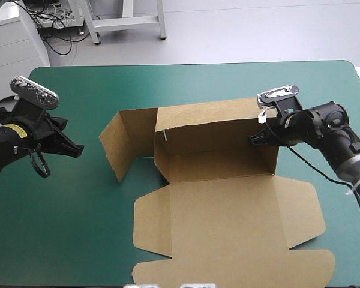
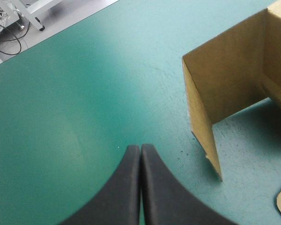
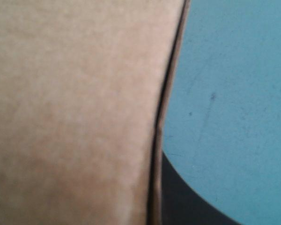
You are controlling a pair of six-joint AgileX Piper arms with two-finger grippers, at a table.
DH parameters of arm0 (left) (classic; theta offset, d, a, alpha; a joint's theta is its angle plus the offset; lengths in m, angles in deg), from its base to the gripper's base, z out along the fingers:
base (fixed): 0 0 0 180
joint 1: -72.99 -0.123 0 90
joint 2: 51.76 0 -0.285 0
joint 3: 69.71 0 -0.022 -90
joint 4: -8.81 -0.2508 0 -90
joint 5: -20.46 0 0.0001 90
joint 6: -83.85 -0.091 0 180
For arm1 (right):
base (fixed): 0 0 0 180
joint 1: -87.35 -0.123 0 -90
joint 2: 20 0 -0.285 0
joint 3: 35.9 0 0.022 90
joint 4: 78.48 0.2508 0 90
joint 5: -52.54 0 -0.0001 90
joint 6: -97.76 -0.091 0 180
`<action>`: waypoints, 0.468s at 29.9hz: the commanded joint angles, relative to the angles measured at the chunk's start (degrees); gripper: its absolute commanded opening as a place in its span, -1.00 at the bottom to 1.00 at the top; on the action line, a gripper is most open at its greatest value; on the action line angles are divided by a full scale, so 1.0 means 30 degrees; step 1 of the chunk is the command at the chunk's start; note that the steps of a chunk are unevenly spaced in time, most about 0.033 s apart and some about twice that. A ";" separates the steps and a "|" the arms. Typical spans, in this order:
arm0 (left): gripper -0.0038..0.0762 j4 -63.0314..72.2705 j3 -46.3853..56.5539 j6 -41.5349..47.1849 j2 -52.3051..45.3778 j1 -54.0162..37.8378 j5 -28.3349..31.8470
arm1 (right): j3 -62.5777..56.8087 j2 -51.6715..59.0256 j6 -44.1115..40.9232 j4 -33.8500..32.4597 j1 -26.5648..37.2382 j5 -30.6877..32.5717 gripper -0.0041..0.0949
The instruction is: Fold the box
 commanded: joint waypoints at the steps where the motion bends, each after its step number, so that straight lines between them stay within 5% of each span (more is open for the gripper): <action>1: -0.98 0.0184 -0.0075 0.0310 -0.0440 0.0002 0.1218 | 0.1000 -0.0350 0.0173 0.0493 0.0076 0.0607 -0.96; 14: -0.99 -0.0181 0.0077 0.0310 -0.0516 0.0002 0.1910 | 0.5082 -0.5098 0.0173 0.0564 0.0076 0.1151 -0.96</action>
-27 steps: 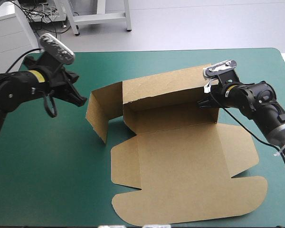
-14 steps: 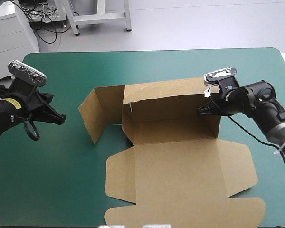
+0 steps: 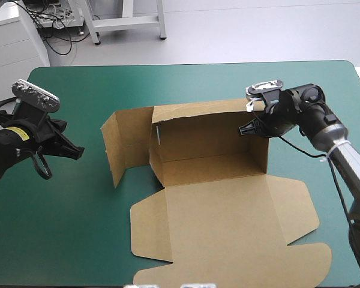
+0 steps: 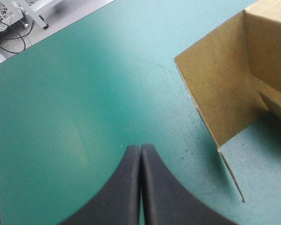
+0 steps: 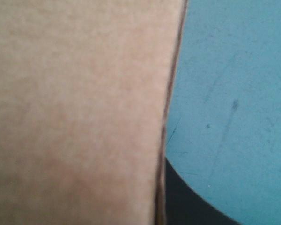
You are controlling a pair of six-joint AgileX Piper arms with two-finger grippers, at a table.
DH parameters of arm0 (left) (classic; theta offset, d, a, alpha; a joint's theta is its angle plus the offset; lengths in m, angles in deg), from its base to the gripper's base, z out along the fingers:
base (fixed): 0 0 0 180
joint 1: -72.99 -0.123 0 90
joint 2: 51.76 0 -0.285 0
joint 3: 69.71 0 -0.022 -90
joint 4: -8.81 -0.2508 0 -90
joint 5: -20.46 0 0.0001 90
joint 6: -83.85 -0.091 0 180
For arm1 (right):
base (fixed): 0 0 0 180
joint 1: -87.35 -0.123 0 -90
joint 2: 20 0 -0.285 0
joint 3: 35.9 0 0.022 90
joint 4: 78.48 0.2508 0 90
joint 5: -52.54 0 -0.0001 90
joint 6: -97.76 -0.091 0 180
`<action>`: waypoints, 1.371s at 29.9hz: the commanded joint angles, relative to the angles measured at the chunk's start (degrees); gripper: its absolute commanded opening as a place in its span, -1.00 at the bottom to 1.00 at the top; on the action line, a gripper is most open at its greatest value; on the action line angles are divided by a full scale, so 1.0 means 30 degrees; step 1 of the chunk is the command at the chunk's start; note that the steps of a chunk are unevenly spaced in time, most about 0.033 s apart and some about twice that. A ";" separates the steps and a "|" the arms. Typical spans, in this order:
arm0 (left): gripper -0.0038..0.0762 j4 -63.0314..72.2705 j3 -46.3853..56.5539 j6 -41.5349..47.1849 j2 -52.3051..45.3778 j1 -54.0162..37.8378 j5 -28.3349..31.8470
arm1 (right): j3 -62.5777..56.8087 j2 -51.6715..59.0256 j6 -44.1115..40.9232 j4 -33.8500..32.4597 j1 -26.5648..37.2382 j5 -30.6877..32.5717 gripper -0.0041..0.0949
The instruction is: Fold the box
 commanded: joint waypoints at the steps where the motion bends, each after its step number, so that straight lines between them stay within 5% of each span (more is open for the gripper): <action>1: -0.99 0.0196 -0.0510 0.0251 -0.0388 0.0017 0.1354 | 0.1881 -0.1188 0.0350 -0.0147 0.0076 -0.0789 -0.96; 10: -0.99 0.0271 -0.0510 0.0255 -0.0388 0.0017 0.1052 | 0.5696 -0.4565 0.0375 -0.0147 0.0076 -0.0472 -0.83; 20: -0.99 0.0203 -0.0510 0.0255 -0.0388 0.0017 0.0832 | 0.8664 -0.5057 0.1154 -0.0401 0.0076 0.1030 0.42; 28: -0.99 0.0203 -0.0510 0.0255 -0.0388 0.0017 0.0832 | 1.2467 -0.4562 0.1530 -0.0287 0.0113 0.4021 0.46; 41: -0.99 0.0203 -0.0510 0.0255 -0.0388 0.0017 0.0814 | 1.3415 -0.5510 0.1437 0.0833 0.1138 0.4026 0.46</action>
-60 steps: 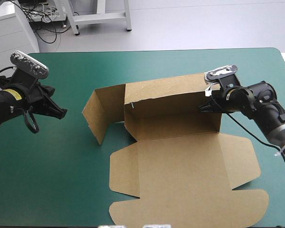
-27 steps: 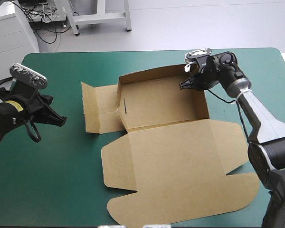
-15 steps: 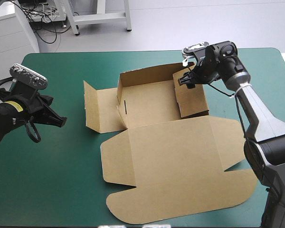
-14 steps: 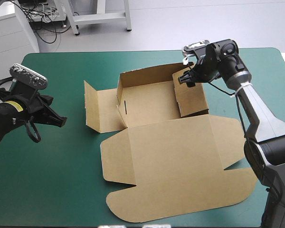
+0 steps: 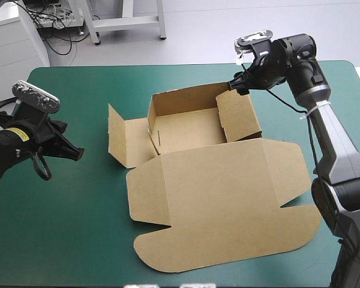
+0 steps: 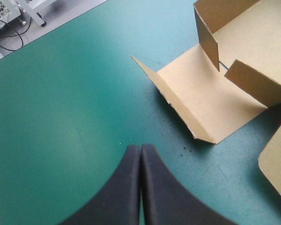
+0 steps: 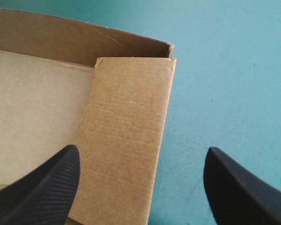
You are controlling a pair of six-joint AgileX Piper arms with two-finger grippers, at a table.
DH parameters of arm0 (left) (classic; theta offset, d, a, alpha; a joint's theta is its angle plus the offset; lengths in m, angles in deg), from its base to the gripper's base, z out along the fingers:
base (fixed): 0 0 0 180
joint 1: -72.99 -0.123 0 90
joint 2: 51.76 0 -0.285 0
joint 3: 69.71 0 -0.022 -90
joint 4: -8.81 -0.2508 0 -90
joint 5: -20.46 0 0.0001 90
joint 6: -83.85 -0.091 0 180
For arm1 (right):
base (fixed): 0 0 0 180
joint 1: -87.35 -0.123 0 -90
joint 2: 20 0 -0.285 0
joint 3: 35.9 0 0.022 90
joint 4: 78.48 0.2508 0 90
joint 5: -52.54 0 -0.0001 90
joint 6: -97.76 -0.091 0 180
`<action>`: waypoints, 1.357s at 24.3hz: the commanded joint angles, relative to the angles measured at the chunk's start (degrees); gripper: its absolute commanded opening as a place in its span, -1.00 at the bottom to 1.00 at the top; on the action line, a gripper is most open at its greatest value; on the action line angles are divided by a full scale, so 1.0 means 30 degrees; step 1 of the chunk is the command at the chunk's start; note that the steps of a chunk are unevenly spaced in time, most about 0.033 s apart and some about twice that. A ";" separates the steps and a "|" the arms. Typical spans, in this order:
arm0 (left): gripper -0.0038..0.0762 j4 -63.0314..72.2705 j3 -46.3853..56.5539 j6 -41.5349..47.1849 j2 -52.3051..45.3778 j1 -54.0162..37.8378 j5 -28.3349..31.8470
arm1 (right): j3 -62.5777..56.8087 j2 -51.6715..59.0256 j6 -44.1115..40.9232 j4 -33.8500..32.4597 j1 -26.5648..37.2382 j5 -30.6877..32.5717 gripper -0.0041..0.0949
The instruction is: Fold the box
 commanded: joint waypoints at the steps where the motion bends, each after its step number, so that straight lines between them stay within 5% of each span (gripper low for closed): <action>1: -0.99 0.0147 -0.0517 0.0255 -0.0352 0.0017 0.1019 | 0.0570 0.0037 0.0115 0.0681 0.0956 0.0068 0.46; 18: -0.99 0.0279 -0.0517 0.0255 -0.0352 0.0017 0.0680 | 0.0570 -0.4624 0.1568 0.3784 0.1956 0.0028 0.39; 20: -0.99 0.0279 -0.0517 0.0255 -0.0352 0.0017 0.0680 | 0.0570 -0.4717 0.1384 0.3784 0.1956 0.0028 0.16; 25: -0.99 0.0279 -0.0517 0.0255 -0.0352 0.0017 0.0719 | 0.0570 -0.4717 0.1259 0.3753 0.1956 0.0028 -0.97; 33: -0.99 0.0354 -0.0517 0.0255 -0.0316 0.0017 0.0719 | 0.0604 -0.3515 0.1266 0.3489 0.1956 0.0028 -0.96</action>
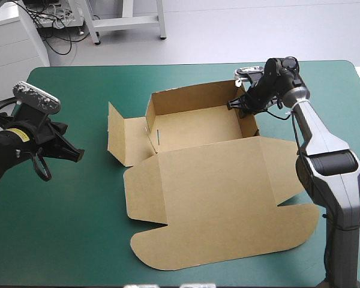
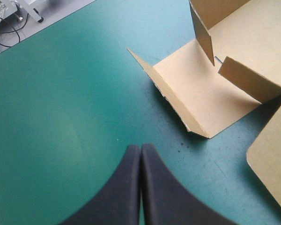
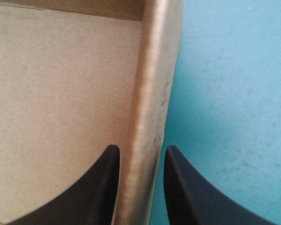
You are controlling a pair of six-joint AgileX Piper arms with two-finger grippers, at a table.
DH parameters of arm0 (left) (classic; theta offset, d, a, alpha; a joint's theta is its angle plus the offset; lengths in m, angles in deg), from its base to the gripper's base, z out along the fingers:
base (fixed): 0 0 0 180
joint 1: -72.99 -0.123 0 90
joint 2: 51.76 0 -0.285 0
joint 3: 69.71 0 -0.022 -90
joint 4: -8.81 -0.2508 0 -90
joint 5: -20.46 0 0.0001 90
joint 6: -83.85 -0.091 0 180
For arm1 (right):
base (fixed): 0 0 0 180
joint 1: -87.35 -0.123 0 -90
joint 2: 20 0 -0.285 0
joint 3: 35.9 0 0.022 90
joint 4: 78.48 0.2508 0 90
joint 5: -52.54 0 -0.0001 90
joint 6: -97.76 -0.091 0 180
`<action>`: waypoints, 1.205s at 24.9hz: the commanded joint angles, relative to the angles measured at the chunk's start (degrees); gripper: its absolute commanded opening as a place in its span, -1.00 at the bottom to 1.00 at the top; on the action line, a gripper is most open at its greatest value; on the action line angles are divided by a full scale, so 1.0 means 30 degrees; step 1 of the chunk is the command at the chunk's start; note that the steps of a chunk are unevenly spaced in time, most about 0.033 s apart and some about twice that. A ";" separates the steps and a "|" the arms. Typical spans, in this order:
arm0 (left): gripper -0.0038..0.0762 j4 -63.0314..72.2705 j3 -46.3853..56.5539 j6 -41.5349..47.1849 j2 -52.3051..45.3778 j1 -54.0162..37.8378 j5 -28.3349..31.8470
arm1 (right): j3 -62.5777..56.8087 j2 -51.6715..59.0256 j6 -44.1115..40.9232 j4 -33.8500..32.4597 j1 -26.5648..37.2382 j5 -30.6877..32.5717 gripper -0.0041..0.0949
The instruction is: Fold the box
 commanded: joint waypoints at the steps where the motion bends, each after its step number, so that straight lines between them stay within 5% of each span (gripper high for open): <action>1: -0.99 0.0318 -0.0517 0.0255 -0.0316 0.0017 0.1037 | 0.0582 0.2410 -0.0026 -0.0254 0.0119 0.0049 -0.96; 23: -0.99 0.0541 -0.0517 0.0289 -0.0316 0.0017 -0.0213 | -0.0003 0.4991 0.0325 -0.0211 0.0119 0.0083 -0.93; 25: -0.99 0.0541 -0.0517 0.0289 -0.0316 0.0017 -0.0213 | -0.0284 0.4680 0.0278 -0.0289 0.0119 0.0083 -0.64; 27: -0.99 0.0541 -0.0517 0.0289 -0.0316 0.0017 -0.0213 | -0.0284 0.4570 0.0324 -0.0108 0.0119 0.0083 0.25; 29: -0.99 0.0541 -0.0517 0.0289 -0.0316 0.0017 -0.0213 | -0.0245 0.4653 0.0280 -0.0325 0.0119 0.0083 0.75; 30: -0.99 0.0541 -0.0517 0.0289 -0.0316 0.0017 -0.0213 | -0.0245 0.4797 0.0280 -0.0497 0.0119 0.0083 0.82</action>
